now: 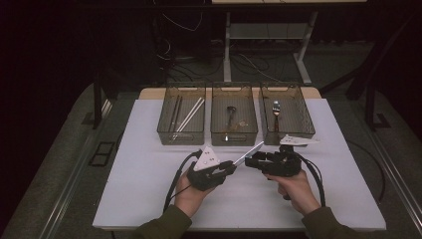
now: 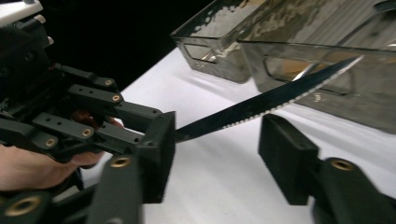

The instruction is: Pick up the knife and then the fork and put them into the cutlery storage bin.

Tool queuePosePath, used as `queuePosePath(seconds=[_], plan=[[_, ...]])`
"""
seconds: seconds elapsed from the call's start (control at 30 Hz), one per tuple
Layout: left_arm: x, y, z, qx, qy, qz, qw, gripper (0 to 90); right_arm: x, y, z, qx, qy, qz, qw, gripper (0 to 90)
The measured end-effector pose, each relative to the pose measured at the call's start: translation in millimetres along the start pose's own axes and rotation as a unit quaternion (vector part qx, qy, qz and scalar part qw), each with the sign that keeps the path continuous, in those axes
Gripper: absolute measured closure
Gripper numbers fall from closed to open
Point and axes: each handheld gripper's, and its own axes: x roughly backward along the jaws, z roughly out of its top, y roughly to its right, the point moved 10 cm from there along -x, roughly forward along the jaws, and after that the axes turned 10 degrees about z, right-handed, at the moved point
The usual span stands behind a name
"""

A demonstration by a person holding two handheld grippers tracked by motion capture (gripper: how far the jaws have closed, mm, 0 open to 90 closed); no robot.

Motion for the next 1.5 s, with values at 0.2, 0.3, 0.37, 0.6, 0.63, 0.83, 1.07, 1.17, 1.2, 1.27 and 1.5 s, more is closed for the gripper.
queuePosePath(seconds=[0.2,0.3,0.37,0.6,0.63,0.83,1.07,1.17,1.2,1.27,1.5], plan=[[-1.3,1.5,-0.9,-0.001,0.0,0.001,1.0,76.7,-10.3,-2.4,-0.4,-0.018,0.007,0.022,0.9996,61.6],[-0.9,0.9,-1.0,-0.001,0.001,0.002,1.0,76.7,-13.5,-2.9,0.1,-0.018,0.013,0.027,0.9994,66.7],[-1.4,1.3,-1.3,0.002,0.003,0.0,1.0,76.7,-14.5,-4.7,1.6,-0.017,0.019,0.03,0.9992,70.5],[-3.7,3.9,-3.2,0.002,0.0,-0.004,1.0,76.7,-16.6,-12.1,3.6,-0.008,0.023,0.041,0.9989,79.1],[-3.7,4.3,-3.5,0.0,-0.001,-0.005,1.0,76.7,-16.4,-13.4,4.2,-0.002,0.022,0.042,0.9989,79.9],[-4.8,7.6,-3.6,-0.002,0.003,-0.011,0.9999,76.5,-16.3,-24.3,6.5,0.017,0.019,0.054,0.9982,86.1],[-5.0,7.5,-5.5,-0.007,0.007,-0.019,0.9998,71.3,-15.4,-29.1,7.4,0.051,0.014,0.04,0.9978,89.4],[-3.4,6.0,-5.9,-0.007,0.012,-0.026,0.9996,63.5,-10.6,-30.4,11.0,0.057,0.016,0.037,0.9975,89.5],[-2.2,6.0,-6.6,-0.007,0.011,-0.033,0.9994,60.3,-8.1,-29.8,12.5,0.065,0.015,0.032,0.9973,89.4],[0.7,4.1,-8.6,-0.015,0.015,-0.035,0.9992,55.9,-4.0,-27.8,13.9,0.071,0.013,0.022,0.9971,89.4],[20.7,-19.9,-26.3,-0.006,0.007,-0.042,0.9991,44.0,17.0,-17.4,20.4,0.091,0.008,-0.016,0.9956,89.4]])
